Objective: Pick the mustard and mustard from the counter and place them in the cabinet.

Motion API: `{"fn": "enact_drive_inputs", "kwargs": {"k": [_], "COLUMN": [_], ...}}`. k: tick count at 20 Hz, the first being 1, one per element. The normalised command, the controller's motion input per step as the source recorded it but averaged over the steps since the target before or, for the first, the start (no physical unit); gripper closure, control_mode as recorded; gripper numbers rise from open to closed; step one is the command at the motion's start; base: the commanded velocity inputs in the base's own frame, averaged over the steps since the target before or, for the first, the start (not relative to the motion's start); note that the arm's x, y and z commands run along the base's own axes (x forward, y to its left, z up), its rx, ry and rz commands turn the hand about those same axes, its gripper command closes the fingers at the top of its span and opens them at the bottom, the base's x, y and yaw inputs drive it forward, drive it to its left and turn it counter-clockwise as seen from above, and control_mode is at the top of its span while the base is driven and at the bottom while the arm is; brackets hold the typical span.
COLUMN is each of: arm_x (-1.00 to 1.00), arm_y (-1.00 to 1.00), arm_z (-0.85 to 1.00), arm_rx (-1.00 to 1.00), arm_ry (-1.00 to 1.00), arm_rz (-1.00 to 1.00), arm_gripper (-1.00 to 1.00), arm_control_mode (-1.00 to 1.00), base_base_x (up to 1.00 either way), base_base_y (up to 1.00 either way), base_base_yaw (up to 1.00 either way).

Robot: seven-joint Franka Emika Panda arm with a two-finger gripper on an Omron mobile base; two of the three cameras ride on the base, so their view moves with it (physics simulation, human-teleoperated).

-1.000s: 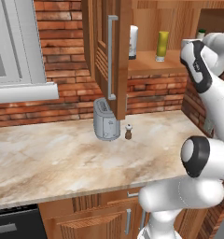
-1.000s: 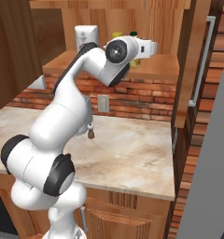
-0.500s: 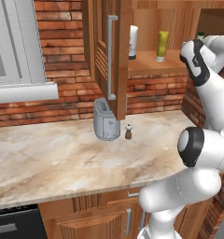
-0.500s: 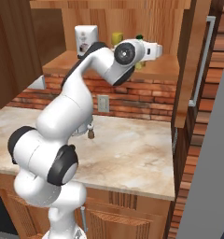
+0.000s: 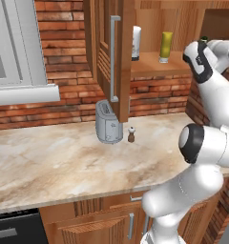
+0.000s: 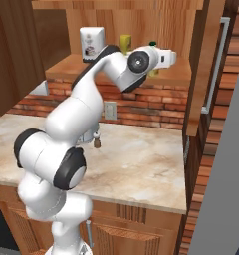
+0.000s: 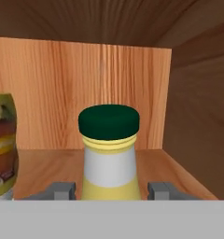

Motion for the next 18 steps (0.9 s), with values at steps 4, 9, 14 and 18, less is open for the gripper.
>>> {"fn": "enact_drive_inputs", "kwargs": {"k": [4,9,14,18], "arm_x": [0.48,0.41,0.22,0.22], "arm_y": [-0.11,-0.18,-0.16,-0.08], "arm_z": [0.00,-0.06,-0.14,-0.16], "arm_rx": [0.00,0.00,0.00,0.00], "arm_ry": [0.00,0.00,0.00,0.00], "arm_rz": [0.00,0.00,0.00,0.00], "arm_gripper": [1.00,1.00,1.00,1.00], "arm_control_mode": [-1.00,-1.00,-1.00,-1.00], "base_base_x": [0.00,0.00,0.00,0.00], "base_base_y": [0.00,0.00,0.00,0.00], "base_base_yaw": [0.00,0.00,0.00,0.00]}}
